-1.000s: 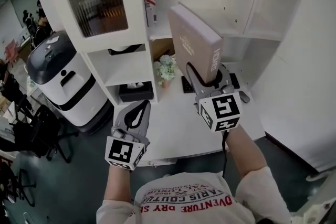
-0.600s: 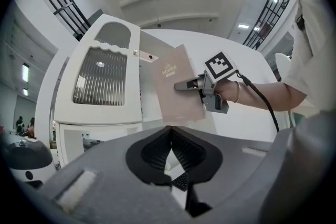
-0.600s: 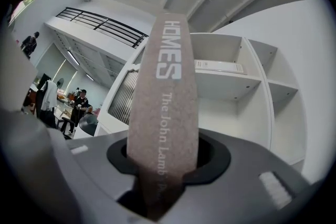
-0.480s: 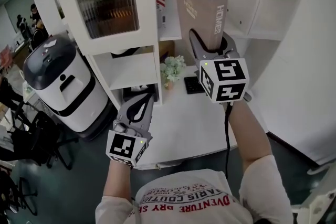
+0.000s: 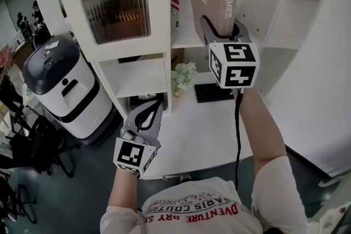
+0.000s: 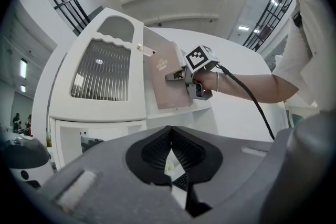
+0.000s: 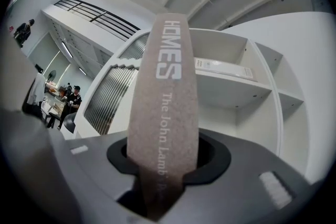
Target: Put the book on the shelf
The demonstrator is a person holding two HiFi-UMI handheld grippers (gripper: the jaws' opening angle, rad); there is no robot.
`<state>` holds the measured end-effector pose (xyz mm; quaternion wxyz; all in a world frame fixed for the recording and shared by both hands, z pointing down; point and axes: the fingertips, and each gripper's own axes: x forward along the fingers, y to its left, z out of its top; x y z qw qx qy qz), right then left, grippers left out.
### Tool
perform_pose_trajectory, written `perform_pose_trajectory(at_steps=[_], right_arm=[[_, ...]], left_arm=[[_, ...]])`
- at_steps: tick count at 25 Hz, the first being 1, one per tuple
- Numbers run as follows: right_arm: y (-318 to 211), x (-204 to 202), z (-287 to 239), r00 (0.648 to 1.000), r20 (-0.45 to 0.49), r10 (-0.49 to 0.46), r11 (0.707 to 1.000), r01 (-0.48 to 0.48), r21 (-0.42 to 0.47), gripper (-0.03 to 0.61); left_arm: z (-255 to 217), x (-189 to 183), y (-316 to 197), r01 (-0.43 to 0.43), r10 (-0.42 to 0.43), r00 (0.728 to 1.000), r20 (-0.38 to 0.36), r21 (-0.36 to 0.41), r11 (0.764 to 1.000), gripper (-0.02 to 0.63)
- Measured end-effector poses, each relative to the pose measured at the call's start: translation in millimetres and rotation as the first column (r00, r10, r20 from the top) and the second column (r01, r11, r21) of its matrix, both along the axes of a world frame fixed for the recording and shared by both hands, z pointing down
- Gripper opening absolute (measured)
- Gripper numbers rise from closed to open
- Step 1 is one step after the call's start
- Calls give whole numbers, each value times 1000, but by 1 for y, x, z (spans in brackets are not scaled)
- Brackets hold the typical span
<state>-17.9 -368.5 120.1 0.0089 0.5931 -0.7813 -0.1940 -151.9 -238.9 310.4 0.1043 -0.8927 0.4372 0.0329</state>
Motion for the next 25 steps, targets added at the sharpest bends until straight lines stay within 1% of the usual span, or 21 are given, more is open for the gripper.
perform_pose_trajectory(at_steps=[4,6,8,12,14,20,25], right_arm=[[-30,-2,13,999,42,-16,999,18,-46,175],[-42,-1,16,999,47,-15,998,18,-56,175],[-51,0,15,999,35,-8,998,10,-54,175],[-68,2,11,999,33,-7,999,9,-51,175],[-78,0,11,1000,26,-16,998,18,-59,175],[-107,-8,13,1000,-20,-21,997,19,-71,175],[-125,-12,12,999,-31,-25,998,22,-66,175]], left_arm=[[0,-1,-19,20,-20,1000,3,1,1000,5],[-2,1,-28,29,-29,1000,0,5,1000,5],[-3,3,-36,30,-30,1000,-5,-1,1000,5],[-3,8,-49,40,-40,999,16,0,999,5],[-6,9,-58,49,-49,999,9,14,999,5],[-2,16,-76,55,-55,998,13,6,998,5],[2,10,-89,81,-81,997,16,1,997,5]])
